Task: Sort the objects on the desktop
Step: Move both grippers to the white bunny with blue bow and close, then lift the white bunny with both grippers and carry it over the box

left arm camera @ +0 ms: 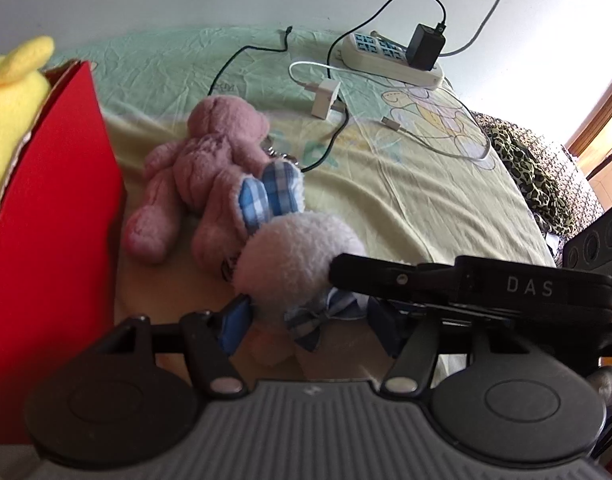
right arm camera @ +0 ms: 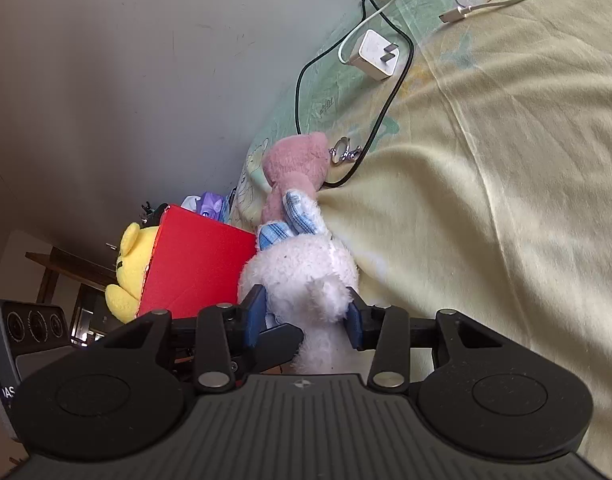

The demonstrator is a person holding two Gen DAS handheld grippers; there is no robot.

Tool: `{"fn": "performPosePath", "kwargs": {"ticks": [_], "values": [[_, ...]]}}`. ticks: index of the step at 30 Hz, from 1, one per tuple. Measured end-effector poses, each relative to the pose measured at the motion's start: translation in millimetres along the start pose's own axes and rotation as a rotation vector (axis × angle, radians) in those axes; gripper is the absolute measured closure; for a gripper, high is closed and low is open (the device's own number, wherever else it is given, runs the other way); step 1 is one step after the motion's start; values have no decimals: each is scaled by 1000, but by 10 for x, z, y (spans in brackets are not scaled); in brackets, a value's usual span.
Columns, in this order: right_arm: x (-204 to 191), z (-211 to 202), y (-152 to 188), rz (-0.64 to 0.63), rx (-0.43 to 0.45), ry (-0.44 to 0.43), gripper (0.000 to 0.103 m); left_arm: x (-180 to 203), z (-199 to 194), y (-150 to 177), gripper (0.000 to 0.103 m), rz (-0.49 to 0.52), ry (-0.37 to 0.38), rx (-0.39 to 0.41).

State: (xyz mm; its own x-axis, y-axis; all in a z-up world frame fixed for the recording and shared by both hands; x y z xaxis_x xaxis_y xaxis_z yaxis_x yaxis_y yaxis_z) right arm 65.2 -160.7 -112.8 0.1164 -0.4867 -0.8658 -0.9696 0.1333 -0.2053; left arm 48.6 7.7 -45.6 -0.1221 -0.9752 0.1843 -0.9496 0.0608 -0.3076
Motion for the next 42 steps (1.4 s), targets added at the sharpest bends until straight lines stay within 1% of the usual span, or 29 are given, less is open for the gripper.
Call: {"fn": "performPosePath", "kwargs": {"ticks": [5, 8, 15, 21, 25, 27, 30, 34, 38, 42], "values": [[-7, -120, 95, 27, -30, -10, 62, 149, -67, 132, 38, 71, -27, 3], [-25, -200, 206, 38, -56, -10, 63, 205, -130, 264, 38, 104, -18, 1], [-238, -339, 539, -22, -83, 41, 63, 275, -351, 614, 38, 182, -4, 16], [-531, -285, 834, -115, -101, 84, 63, 219, -561, 924, 38, 232, -17, 39], [-663, -205, 994, -120, -115, 76, 63, 125, -725, 1072, 38, 238, -8, 60], [-727, -220, 1039, -118, -114, 68, 63, 72, -829, 1110, 38, 244, 4, 82], [-934, -255, 1091, -144, -85, 71, 63, 15, -1024, 1129, 38, 268, 25, 132], [-1212, -297, 1108, -160, -11, 69, 63, -114, -1308, 1107, 38, 316, 54, 214], [-1541, -243, 1149, -186, 78, 79, 63, -368, -1591, 1100, 38, 351, 90, 276], [-1912, -51, 1219, -222, 152, 89, 63, -721, -1867, 1126, 38, 375, 96, 339]]}}
Point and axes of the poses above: each gripper's, at about its wrist camera, not at the fingertips, and z roughly the way its jaws point, x to its right, y to its underside, the point moved 3 cm from there along z, roughly the way its jaws point, and after that the axes turned 15 degrees about -x, right-handed, at the moved point
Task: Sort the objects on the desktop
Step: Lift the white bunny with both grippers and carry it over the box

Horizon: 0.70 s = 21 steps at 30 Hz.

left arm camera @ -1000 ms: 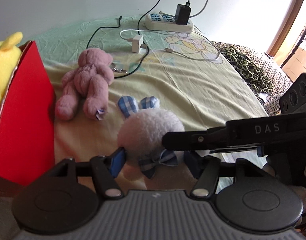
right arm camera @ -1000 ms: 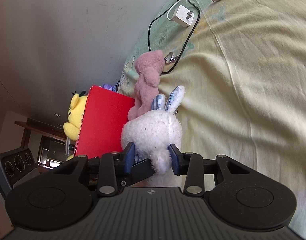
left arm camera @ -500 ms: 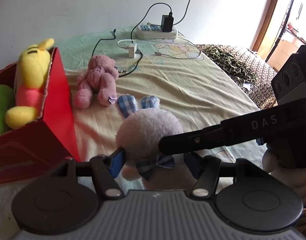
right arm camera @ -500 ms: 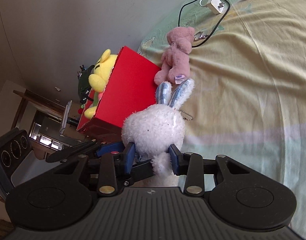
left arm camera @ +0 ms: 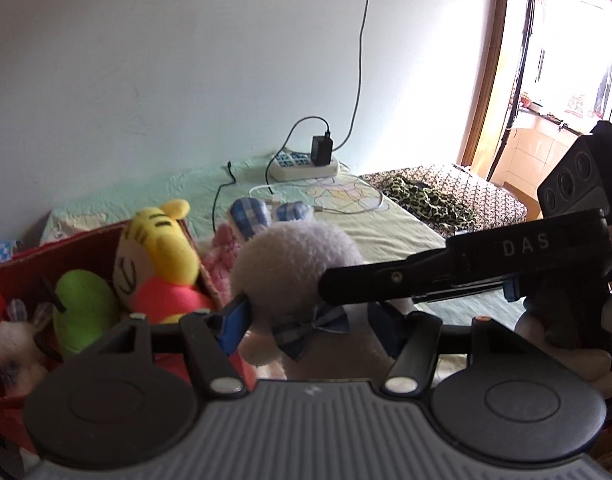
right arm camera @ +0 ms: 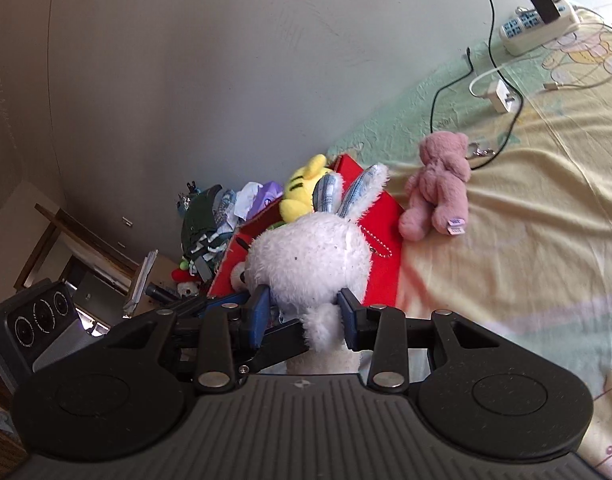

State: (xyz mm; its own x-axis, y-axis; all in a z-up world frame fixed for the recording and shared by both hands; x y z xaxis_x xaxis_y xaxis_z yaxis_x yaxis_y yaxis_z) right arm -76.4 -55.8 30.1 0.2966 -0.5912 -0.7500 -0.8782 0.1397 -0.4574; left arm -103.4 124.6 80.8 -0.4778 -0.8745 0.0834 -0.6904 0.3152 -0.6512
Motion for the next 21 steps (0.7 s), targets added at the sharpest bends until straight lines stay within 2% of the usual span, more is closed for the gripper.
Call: {"fn": "performPosePath", "kwargs": {"ticks": [5, 10, 16, 21], "values": [[-441, 379, -45, -58, 53, -19, 63, -507, -373, 99, 37, -8, -28, 64], [-784, 880, -127, -112, 79, -53, 63, -979, -613, 221, 37, -33, -99, 105], [-1071, 1467, -243, -186, 81, -81, 63, -1425, -644, 303, 37, -36, -226, 114], [-1162, 1860, -311, -211, 50, -82, 63, -1743, -573, 397, 36, -82, -264, 97]]}}
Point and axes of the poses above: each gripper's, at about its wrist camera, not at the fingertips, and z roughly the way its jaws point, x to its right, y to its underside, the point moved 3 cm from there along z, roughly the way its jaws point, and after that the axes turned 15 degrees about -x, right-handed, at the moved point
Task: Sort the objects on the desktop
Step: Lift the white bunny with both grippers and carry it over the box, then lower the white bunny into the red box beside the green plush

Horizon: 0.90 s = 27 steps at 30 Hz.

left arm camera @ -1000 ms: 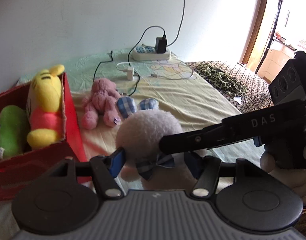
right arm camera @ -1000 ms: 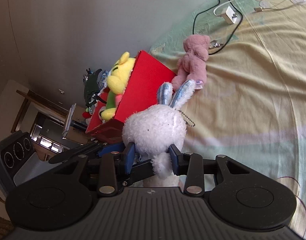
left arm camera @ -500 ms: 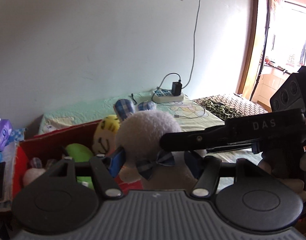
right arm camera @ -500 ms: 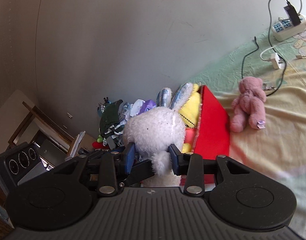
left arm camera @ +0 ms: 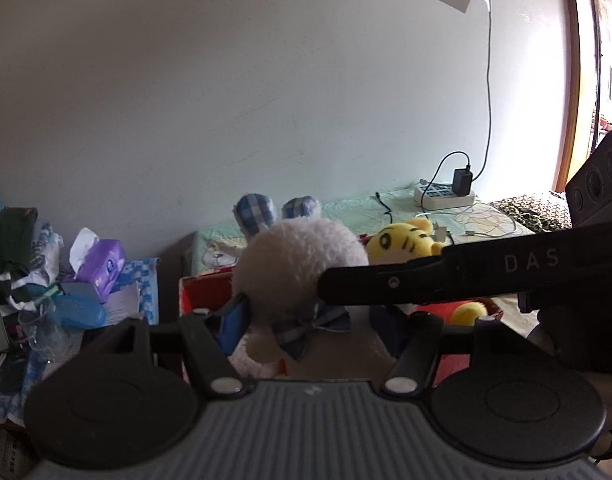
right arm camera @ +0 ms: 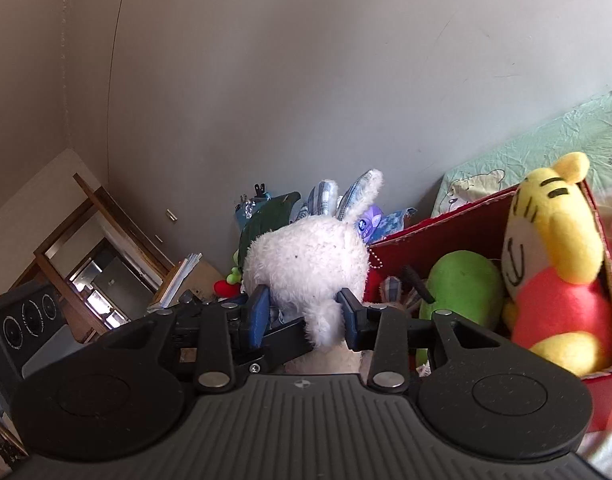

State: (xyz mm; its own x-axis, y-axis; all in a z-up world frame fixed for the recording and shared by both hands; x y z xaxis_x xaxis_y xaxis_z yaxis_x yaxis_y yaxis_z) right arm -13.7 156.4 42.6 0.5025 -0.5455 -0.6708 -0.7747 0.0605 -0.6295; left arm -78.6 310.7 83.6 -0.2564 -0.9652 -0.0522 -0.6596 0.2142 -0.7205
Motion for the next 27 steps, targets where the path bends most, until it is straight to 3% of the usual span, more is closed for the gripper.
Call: {"fn": "performPosePath", "kwargs": {"ticks": [12, 27], "values": [[-90, 480, 39, -27, -41, 63, 63, -333, 243, 164, 34, -15, -20, -43], [85, 651, 75, 106, -2, 82, 63, -453, 542, 154, 30, -14, -65, -67]]}}
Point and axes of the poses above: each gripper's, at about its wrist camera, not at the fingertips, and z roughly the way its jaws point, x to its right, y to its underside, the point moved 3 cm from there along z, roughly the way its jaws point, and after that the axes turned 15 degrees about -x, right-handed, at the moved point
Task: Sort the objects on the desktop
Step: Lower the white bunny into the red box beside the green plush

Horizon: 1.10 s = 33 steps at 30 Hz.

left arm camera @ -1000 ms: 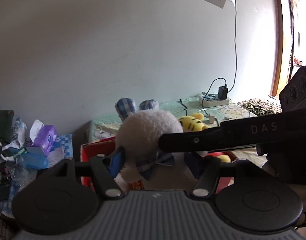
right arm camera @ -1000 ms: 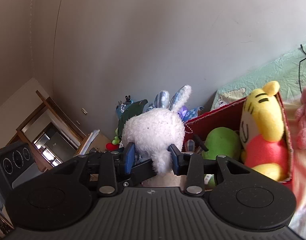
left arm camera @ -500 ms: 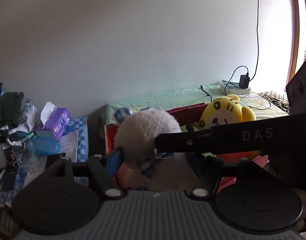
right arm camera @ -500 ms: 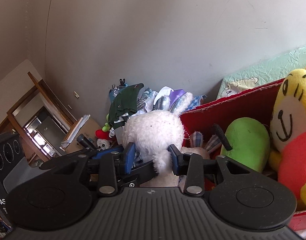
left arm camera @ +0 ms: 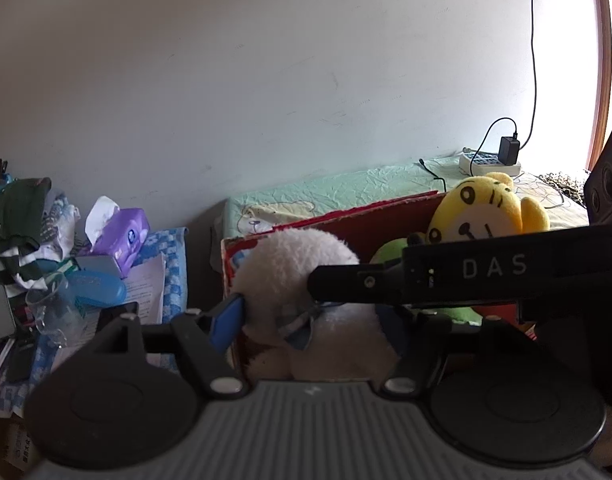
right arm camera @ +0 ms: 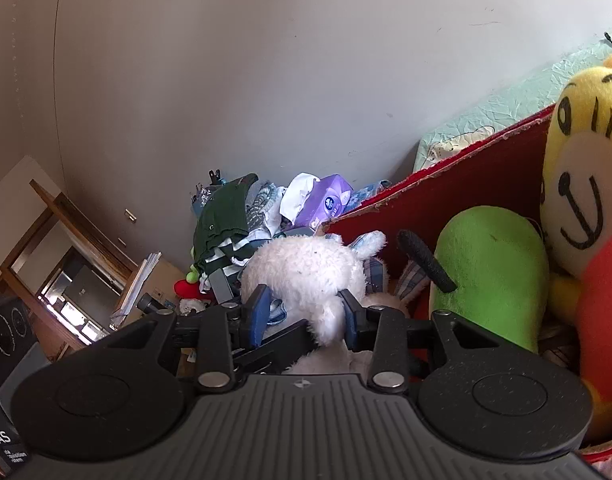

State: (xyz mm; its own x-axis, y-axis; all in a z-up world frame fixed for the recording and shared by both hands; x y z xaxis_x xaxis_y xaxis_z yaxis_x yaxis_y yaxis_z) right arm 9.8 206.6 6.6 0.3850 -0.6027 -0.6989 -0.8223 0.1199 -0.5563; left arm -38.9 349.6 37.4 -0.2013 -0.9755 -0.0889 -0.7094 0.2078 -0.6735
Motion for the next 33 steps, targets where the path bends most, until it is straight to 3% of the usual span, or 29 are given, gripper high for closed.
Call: {"fn": "performPosePath", "kwargs": {"ticks": [12, 18, 20, 24, 29, 33], "values": [[5, -134, -10, -137, 15, 139, 65, 117, 51, -23, 30, 29, 31, -8], [126, -352, -4, -101, 29, 144, 71, 283, 37, -3, 30, 69, 93, -16], [185, -333, -3, -76, 7, 169, 71, 350, 77, 5, 30, 86, 85, -26], [270, -298, 41, -15, -35, 133, 72, 390, 112, 15, 25, 99, 66, -38], [111, -175, 102, -84, -64, 163, 72, 322, 130, 74, 23, 97, 38, -52], [133, -115, 112, -68, -83, 145, 70, 250, 142, 120, 24, 64, 52, -73]]}}
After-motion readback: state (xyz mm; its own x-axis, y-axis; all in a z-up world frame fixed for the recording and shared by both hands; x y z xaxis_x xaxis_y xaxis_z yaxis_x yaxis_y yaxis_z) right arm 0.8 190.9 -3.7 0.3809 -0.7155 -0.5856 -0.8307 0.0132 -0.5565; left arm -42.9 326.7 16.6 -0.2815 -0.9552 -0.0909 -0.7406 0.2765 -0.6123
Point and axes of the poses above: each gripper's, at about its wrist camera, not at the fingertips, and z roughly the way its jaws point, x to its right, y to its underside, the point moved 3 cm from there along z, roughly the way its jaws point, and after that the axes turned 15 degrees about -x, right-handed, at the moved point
